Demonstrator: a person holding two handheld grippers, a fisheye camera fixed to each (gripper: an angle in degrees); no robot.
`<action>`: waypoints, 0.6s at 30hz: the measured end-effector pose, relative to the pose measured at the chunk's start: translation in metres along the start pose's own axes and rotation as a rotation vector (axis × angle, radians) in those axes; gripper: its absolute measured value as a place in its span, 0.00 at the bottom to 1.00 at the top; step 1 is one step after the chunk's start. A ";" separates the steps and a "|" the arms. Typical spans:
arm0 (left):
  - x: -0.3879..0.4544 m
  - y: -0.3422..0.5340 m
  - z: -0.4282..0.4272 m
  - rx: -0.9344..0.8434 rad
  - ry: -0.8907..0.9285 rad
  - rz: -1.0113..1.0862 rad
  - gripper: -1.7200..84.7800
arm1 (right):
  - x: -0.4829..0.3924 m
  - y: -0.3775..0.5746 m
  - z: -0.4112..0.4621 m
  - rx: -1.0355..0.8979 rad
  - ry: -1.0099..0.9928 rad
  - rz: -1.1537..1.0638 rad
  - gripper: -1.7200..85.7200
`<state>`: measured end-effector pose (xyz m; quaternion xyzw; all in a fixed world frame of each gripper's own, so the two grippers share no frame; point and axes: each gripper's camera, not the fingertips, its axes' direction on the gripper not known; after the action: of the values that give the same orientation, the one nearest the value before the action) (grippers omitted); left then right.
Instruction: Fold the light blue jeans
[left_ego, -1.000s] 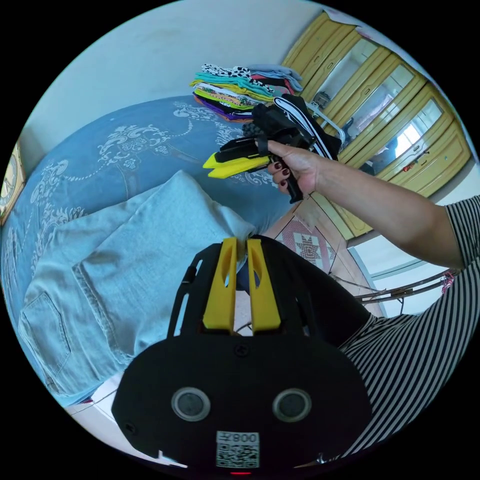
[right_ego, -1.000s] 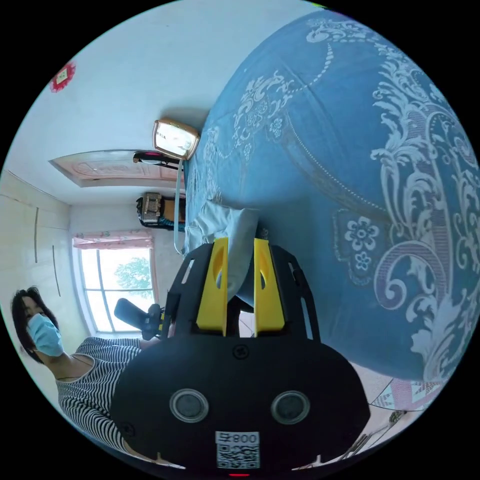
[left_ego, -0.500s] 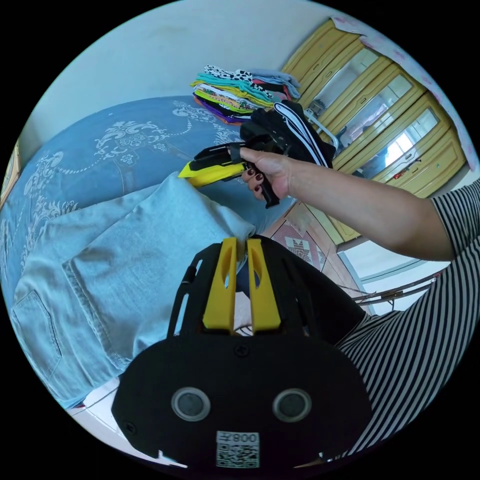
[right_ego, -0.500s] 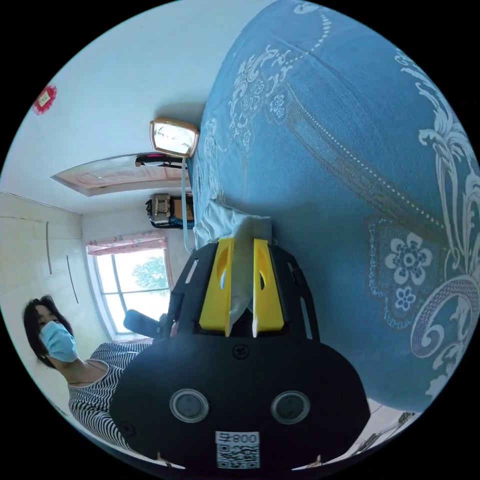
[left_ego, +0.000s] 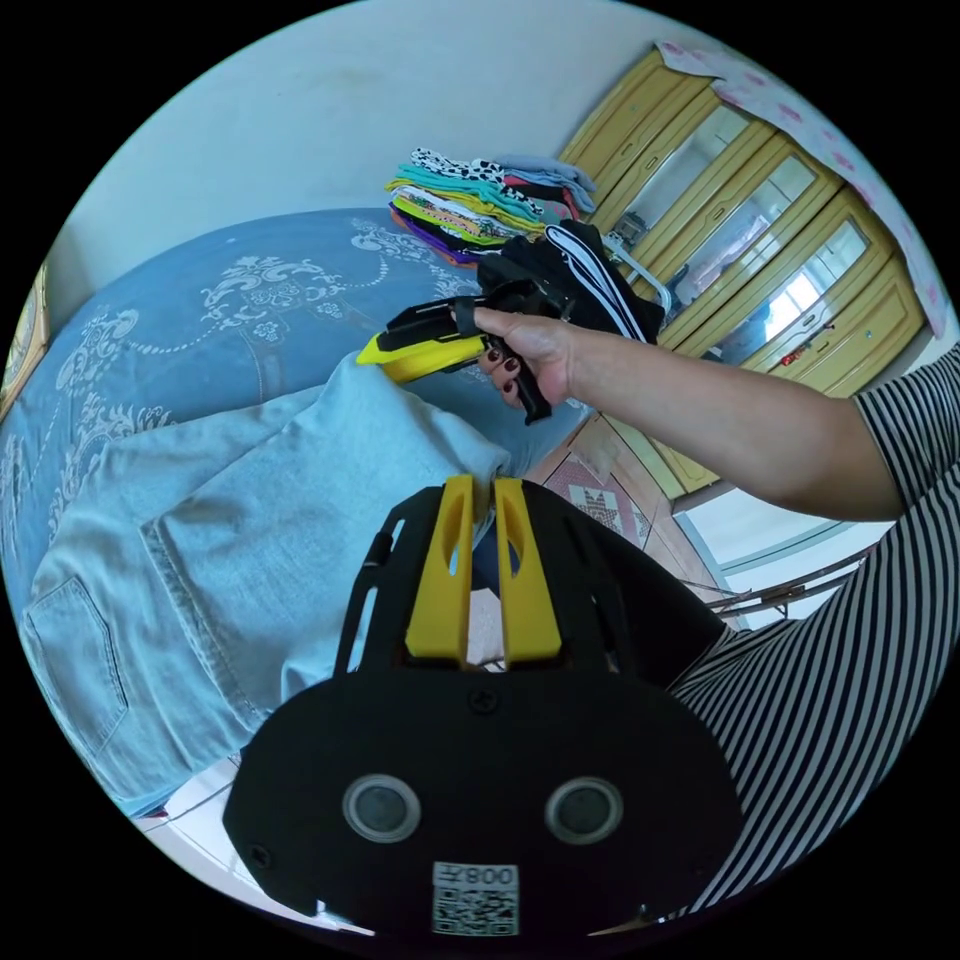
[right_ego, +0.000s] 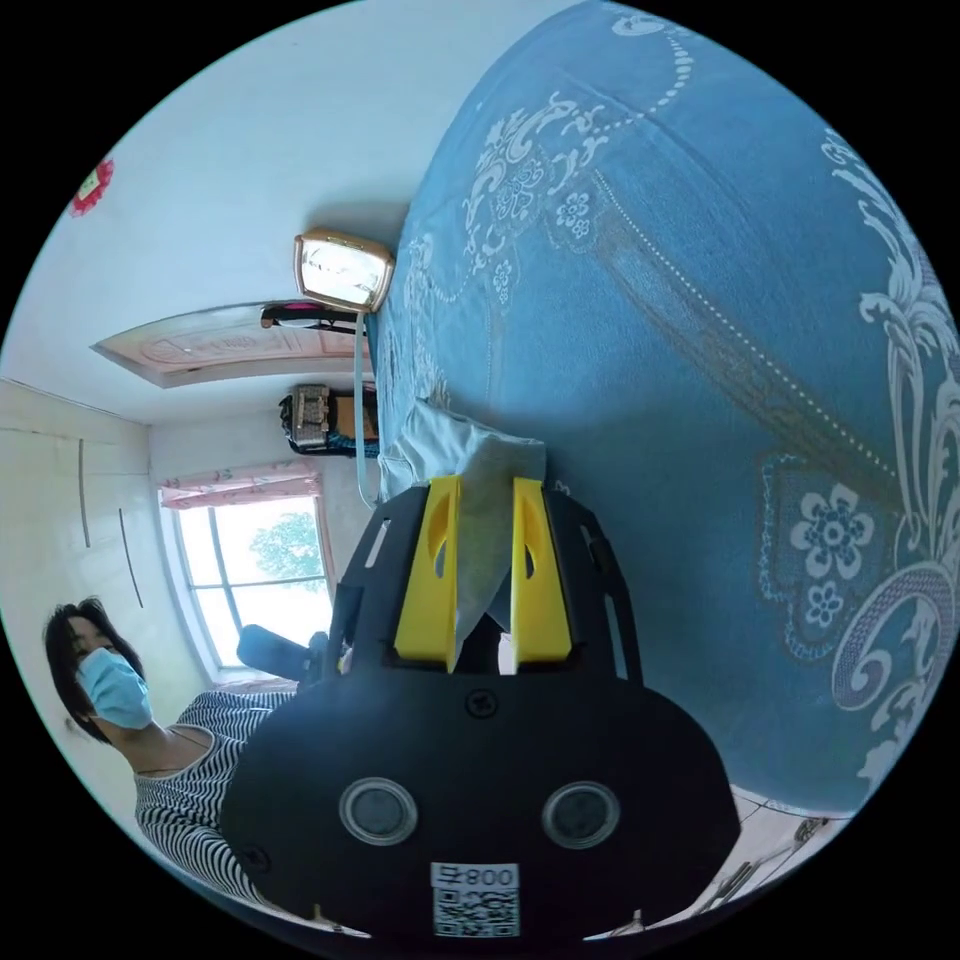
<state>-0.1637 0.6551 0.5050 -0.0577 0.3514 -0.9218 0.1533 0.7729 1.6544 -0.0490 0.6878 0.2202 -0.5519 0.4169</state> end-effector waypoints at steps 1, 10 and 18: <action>-0.008 0.008 -0.009 0.006 0.003 -0.002 0.05 | -0.004 -0.004 0.003 -0.001 -0.012 0.009 0.11; -0.073 0.092 -0.099 0.115 0.086 -0.040 0.05 | -0.112 -0.009 0.009 0.081 -0.037 -0.074 0.06; -0.166 0.221 -0.257 0.432 0.087 -0.188 0.05 | -0.311 -0.035 0.095 0.079 -0.146 -0.331 0.05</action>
<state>-0.0085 0.7147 0.1661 -0.0161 0.1454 -0.9874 0.0603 0.6005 1.6450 0.2288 0.6159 0.2778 -0.6698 0.3079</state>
